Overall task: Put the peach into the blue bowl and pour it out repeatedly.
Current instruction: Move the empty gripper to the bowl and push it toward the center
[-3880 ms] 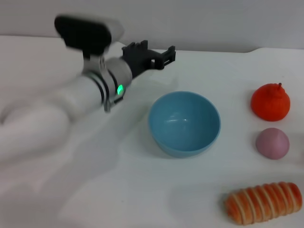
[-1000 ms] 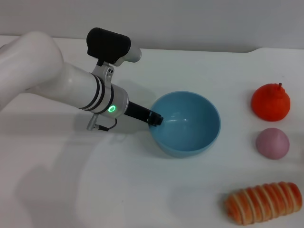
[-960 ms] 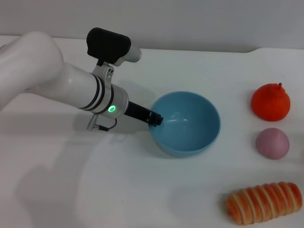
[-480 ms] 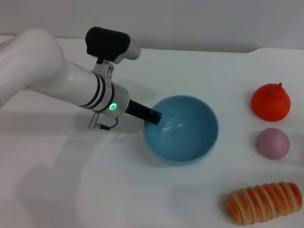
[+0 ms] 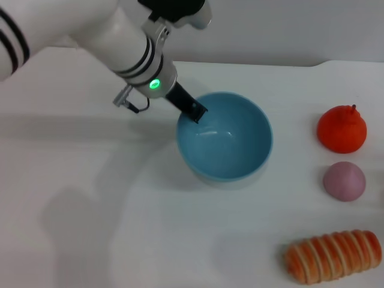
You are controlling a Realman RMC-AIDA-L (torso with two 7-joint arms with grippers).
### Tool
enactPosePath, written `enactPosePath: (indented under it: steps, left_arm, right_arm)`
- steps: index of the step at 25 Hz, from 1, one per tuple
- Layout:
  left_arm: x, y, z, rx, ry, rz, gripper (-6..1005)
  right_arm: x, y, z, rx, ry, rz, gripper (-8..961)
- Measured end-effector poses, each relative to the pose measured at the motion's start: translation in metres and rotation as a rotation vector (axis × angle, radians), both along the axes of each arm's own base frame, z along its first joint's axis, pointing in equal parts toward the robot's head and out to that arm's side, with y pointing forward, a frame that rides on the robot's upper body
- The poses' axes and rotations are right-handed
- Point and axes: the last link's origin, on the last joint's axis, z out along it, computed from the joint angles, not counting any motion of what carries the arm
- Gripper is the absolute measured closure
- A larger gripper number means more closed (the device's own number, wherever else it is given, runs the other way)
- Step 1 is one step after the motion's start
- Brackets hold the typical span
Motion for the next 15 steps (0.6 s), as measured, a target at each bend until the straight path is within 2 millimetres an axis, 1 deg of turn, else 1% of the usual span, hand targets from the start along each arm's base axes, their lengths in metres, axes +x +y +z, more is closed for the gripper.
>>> enactPosePath:
  steps: [1,3,4,7,8,9,10,13,15]
  left_arm:
    - [0.000,0.000,0.000,0.000,0.000,0.000,1000]
    - [0.007,0.004,0.009,0.005,0.050,-0.005,1000]
    - [0.007,0.004,0.010,0.008,0.058,-0.004,1000]
    - [0.006,0.006,0.013,0.024,0.094,0.006,1001]
    - [0.006,0.006,0.013,0.025,0.092,0.011,1001]
    - [0.005,0.005,0.013,0.027,0.086,0.018,1001]
    - [0.003,0.005,0.013,0.031,0.079,0.026,1001]
    - [0.001,0.005,0.014,0.038,0.067,0.035,1001]
    - [0.001,0.005,0.013,0.039,0.060,0.037,1001]
  right_arm:
    - [0.000,0.001,0.000,-0.005,0.000,0.000,322]
    - [0.001,0.003,0.003,-0.007,0.004,0.005,324]
    - [0.001,0.004,0.004,-0.010,0.017,0.013,324]
    - [0.002,0.014,0.015,-0.063,0.081,0.073,326]
    - [0.001,0.019,0.021,-0.095,0.104,0.103,327]
    - [-0.003,0.028,0.034,-0.176,0.160,0.171,328]
    - [-0.003,0.028,0.034,-0.176,0.160,0.171,328]
    - [-0.014,0.042,0.064,-0.265,0.186,0.237,330]
    - [-0.021,0.050,0.080,-0.318,0.186,0.248,331]
